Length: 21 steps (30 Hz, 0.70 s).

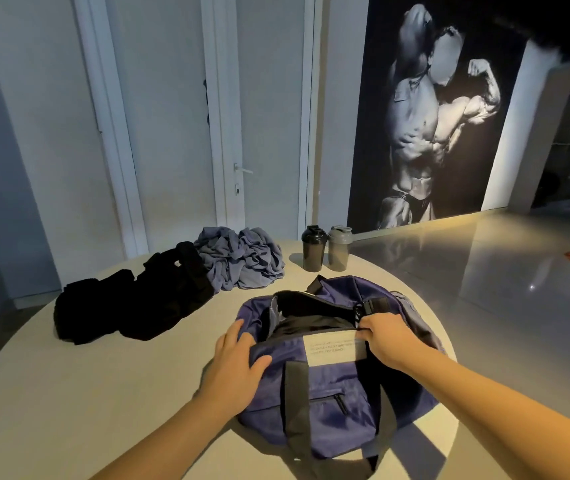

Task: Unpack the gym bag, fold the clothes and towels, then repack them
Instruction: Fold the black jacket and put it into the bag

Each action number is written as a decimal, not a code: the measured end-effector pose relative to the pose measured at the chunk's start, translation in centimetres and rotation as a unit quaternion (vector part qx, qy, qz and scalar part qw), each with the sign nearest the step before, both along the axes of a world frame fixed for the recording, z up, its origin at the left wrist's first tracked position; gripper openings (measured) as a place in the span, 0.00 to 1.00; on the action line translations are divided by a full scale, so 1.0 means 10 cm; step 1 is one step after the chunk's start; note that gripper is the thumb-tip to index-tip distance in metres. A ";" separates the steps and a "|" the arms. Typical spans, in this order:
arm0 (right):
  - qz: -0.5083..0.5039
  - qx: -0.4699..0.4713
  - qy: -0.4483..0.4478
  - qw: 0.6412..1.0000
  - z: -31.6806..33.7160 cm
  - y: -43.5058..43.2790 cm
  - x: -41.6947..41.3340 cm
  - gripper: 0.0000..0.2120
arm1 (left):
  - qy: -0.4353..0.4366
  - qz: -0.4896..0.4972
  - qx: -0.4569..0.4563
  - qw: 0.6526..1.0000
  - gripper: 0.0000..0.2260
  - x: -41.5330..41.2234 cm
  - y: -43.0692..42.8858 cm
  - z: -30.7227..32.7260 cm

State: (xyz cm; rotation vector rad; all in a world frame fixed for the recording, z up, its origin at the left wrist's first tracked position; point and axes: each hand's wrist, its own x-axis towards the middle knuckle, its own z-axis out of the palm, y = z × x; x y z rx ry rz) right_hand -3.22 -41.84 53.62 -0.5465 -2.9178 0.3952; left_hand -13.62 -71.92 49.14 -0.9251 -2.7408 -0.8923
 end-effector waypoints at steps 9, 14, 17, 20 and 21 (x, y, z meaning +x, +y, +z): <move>-0.092 -0.046 0.015 0.995 -0.02 0.68 -0.57 0.12 | 0.014 0.078 -0.020 0.997 0.12 -0.15 1.03 0.07; -0.063 -0.064 0.046 0.995 -0.10 1.09 -0.77 0.12 | 0.023 0.085 -0.022 0.996 0.13 -0.40 1.34 0.07; -0.058 -0.055 0.048 0.996 -0.12 1.16 -0.78 0.13 | 0.025 0.085 -0.031 0.996 0.15 -0.50 1.42 0.06; -0.064 -0.046 0.042 0.996 -0.08 1.14 -0.75 0.14 | 0.034 0.082 -0.052 0.995 0.18 -0.50 1.39 0.07; -0.066 -0.043 0.037 0.996 -0.05 1.10 -0.73 0.14 | 0.053 0.084 -0.068 0.993 0.19 -0.49 1.36 0.09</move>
